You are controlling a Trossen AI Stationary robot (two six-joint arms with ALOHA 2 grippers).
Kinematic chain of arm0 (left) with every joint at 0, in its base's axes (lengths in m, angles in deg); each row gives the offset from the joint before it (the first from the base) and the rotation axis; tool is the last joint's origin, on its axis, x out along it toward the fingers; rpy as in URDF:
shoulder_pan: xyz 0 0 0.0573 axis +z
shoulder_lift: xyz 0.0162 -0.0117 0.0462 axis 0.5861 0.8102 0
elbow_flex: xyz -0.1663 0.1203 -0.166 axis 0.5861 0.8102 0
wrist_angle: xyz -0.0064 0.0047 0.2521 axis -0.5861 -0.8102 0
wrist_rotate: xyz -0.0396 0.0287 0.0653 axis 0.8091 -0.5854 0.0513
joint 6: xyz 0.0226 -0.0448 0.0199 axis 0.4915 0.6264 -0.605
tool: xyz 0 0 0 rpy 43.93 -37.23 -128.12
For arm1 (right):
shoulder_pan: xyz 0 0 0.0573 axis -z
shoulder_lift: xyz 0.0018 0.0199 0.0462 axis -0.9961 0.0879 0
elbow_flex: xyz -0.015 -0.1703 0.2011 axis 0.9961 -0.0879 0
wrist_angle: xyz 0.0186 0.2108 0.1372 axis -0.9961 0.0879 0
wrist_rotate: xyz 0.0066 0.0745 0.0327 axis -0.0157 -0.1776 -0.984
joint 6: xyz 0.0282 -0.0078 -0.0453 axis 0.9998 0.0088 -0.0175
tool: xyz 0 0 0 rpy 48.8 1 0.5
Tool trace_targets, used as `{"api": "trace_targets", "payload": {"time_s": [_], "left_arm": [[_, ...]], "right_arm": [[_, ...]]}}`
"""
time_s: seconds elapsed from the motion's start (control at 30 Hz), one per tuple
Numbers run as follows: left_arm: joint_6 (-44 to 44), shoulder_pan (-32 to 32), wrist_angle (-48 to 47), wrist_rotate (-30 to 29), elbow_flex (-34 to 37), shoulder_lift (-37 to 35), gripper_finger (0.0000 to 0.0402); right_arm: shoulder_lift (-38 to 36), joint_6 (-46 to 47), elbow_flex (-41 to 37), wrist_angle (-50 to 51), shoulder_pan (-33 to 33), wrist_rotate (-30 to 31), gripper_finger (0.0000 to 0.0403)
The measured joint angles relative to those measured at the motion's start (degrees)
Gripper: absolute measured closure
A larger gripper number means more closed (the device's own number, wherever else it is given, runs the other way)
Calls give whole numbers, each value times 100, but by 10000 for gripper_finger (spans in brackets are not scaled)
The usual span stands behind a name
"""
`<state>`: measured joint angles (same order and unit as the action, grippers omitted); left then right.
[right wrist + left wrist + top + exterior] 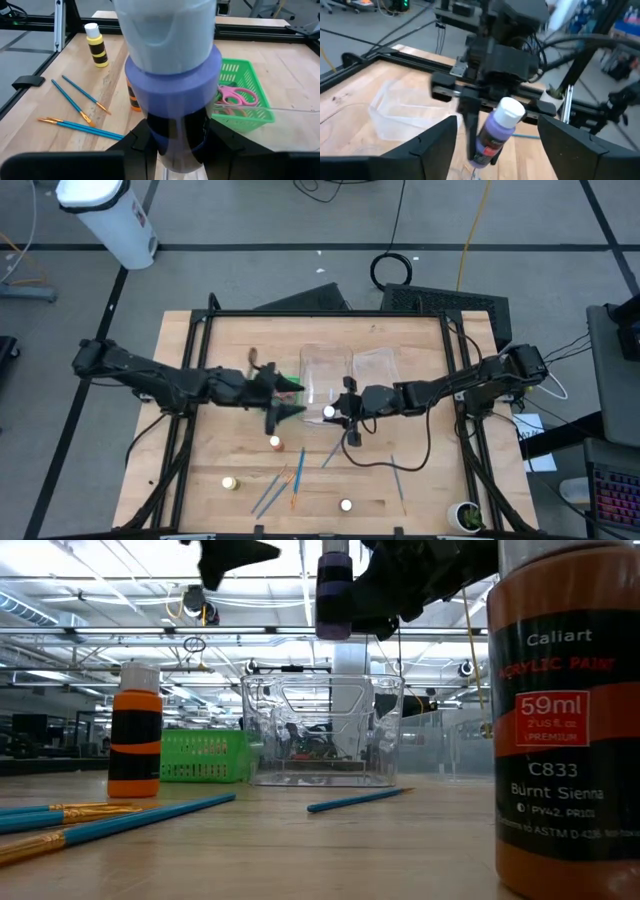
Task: Pick & Place Paint Supplies
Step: Put the violet paint bottle into the transparent bin
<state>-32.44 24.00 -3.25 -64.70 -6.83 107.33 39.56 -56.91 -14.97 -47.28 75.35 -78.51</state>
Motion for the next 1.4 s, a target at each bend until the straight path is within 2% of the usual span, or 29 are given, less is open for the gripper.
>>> {"api": "trace_targets", "payload": {"time_s": [0.4,0.8,0.9,1.2,1.27,1.4], "left_arm": [[-636,-36,27,-1,-1031,1392,103],[-785,42,-123,-287,-1078,1569,109],[-951,40,-158,-291,-1078,1569,137],[-1022,40,-210,-258,-1078,1569,269],[-1129,48,-207,-279,-1078,1567,284],[-1241,49,-257,-489,-1078,1525,284]], "right_arm": [[0,-23,0,90,96,4,300],[0,-24,0,48,96,6,300],[0,-25,0,45,96,5,302],[0,4,0,39,109,30,299],[0,38,0,42,109,24,300],[0,223,0,99,111,47,287]]}}
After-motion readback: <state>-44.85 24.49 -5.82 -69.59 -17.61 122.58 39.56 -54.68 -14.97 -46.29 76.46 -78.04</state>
